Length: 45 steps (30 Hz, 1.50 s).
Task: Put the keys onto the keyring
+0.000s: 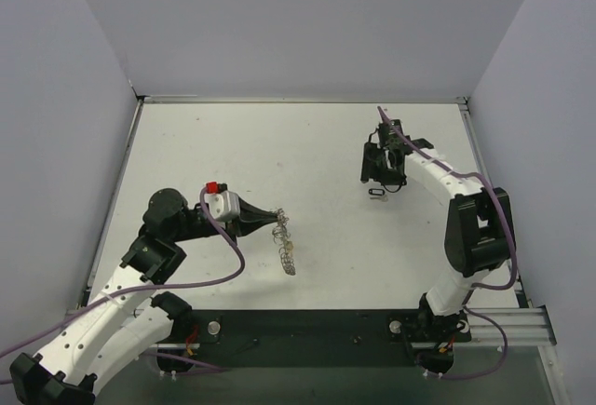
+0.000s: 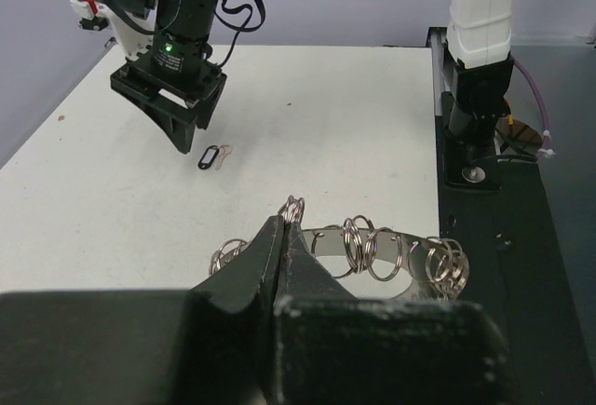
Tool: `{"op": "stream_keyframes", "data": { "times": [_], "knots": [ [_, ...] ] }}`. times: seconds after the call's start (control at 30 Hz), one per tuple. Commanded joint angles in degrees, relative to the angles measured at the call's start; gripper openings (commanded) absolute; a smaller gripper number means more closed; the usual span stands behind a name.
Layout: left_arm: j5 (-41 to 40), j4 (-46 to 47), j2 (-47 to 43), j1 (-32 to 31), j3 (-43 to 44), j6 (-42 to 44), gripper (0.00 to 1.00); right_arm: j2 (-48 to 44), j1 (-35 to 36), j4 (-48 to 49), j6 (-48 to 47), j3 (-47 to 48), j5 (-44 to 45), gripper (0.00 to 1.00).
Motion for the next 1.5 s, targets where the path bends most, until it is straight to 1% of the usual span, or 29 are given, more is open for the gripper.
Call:
{"op": "stream_keyframes", "data": {
  "times": [0.0, 0.07, 0.17, 0.2, 0.23, 0.27, 0.3, 0.37, 0.4, 0.43, 0.53, 0.63, 0.67, 0.73, 0.77, 0.8, 0.83, 0.87, 0.9, 0.97, 1.0, 1.07, 1.13, 1.2, 1.23, 1.3, 1.33, 1.37, 1.47],
  "knots": [
    [1.4, 5.4, -0.2, -0.2, 0.6, 0.3, 0.00, -2.5, 0.7, -1.4, -2.9, 0.5, -3.7, 0.52],
    [1.4, 5.6, 0.0, -0.2, 0.6, 0.2, 0.00, -5.4, 1.9, 0.1, -4.4, -0.7, -7.1, 0.50],
    [1.6, 6.1, 0.5, -0.2, 0.7, -0.7, 0.00, -10.2, 4.3, 5.6, -7.7, -3.0, -16.6, 0.51],
    [1.6, 6.3, 0.7, -0.2, 0.8, -0.8, 0.00, -14.5, 4.7, 10.6, -8.1, -5.8, -23.1, 0.52],
    [1.2, 6.7, 0.8, -0.2, 0.7, -1.3, 0.00, -16.8, 5.1, 13.1, -8.0, -7.0, -25.7, 0.55],
    [1.0, 6.8, 0.8, -0.3, 0.8, -1.8, 0.00, -21.2, 5.1, 15.7, -7.3, -8.3, -28.0, 0.57],
    [0.3, 8.1, 0.8, -0.4, 0.6, -3.1, 0.00, -23.2, 5.1, 21.7, -6.5, -10.7, -33.0, 0.59],
    [-0.1, 10.6, 0.9, -0.5, -0.3, -5.8, 0.00, -28.2, 5.4, 26.5, -4.3, -12.2, -37.3, 0.60],
    [-0.3, 14.9, 1.0, -0.6, -1.1, -8.5, 0.00, -29.5, 5.8, 31.0, -3.4, -12.7, -39.1, 0.61],
    [-0.9, 16.9, 1.2, -0.7, -2.3, -9.8, 0.00, -30.5, 6.1, 32.7, -2.0, -12.9, -42.2, 0.63],
    [-2.2, 23.9, 2.2, -0.9, -4.4, -14.2, 0.00, -32.1, 8.9, 34.2, -1.9, -10.1, -45.0, 0.64],
    [-2.5, 29.7, 3.8, -0.9, -5.2, -17.6, 0.00, -31.7, 11.6, 35.0, -1.9, -8.5, -48.6, 0.63],
    [-2.5, 33.1, 4.2, -1.0, -5.8, -18.5, 0.00, -31.6, 11.9, 35.9, -0.6, -8.5, -50.5, 0.62],
    [-3.3, 37.4, 5.1, -1.0, -6.8, -21.6, 0.00, -31.3, 12.2, 39.9, 1.4, -8.9, -52.8, 0.61],
    [-3.5, 42.5, 5.6, -1.0, -8.0, -22.9, 0.00, -31.0, 12.2, 40.8, 2.1, -9.1, -54.7, 0.61],
    [-4.2, 45.1, 6.4, -1.0, -8.8, -25.5, 0.00, -31.0, 12.2, 42.0, 3.2, -9.2, -55.0, 0.59],
    [-4.6, 48.0, 6.9, -1.0, -9.5, -26.9, 0.00, -31.1, 12.2, 42.1, 3.2, -9.2, -55.0, 0.59],
    [-5.0, 53.9, 7.4, -1.0, -10.9, -28.4, 0.00, -31.5, 12.3, 42.1, 3.2, -9.4, -54.9, 0.59],
    [-5.2, 56.8, 8.8, -1.0, -11.4, -31.0, 0.00, -31.7, 12.2, 41.7, 2.9, -9.5, -54.0, 0.59],
    [-5.4, 63.3, 10.3, -1.0, -12.2, -33.1, 0.00, -32.7, 11.7, 40.1, 2.2, -10.1, -51.7, 0.58],
    [-5.2, 65.0, 11.6, -1.0, -12.6, -34.7, 0.00, -33.2, 11.6, 39.0, 1.5, -10.7, -47.8, 0.58],
    [-5.1, 69.9, 12.6, -1.0, -13.1, -36.1, 0.00, -34.0, 10.2, 38.2, 1.5, -11.5, -46.5, 0.58],
    [-5.3, 73.6, 14.0, -0.9, -14.2, -38.3, 0.00, -34.6, 8.7, 37.7, 1.9, -12.8, -43.4, 0.58],
    [-5.6, 79.3, 15.9, -0.9, -15.0, -40.5, 0.00, -35.4, 7.2, 36.5, 2.1, -14.6, -41.3, 0.58],
    [-5.5, 81.2, 16.6, -0.9, -15.3, -41.3, 0.00, -35.6, 6.3, 36.0, 2.6, -15.2, -37.7, 0.58],
    [-5.2, 85.5, 18.4, -0.7, -15.4, -43.3, 0.00, -36.3, 3.7, 33.3, 2.5, -16.5, -33.7, 0.57],
    [-5.1, 86.6, 19.0, -0.6, -15.4, -44.0, 0.00, -36.3, 2.8, 32.3, 2.5, -17.7, -29.2, 0.57],
    [-5.1, 88.6, 19.6, -0.6, -15.4, -44.7, 0.00, -36.1, 1.1, 29.6, 2.5, -18.1, -27.1, 0.57],
    [-4.7, 89.7, 21.6, -0.4, -15.1, -45.4, 0.00, -34.5, -0.7, 24.8, 2.8, -19.4, -19.7, 0.55]
  ]
}}
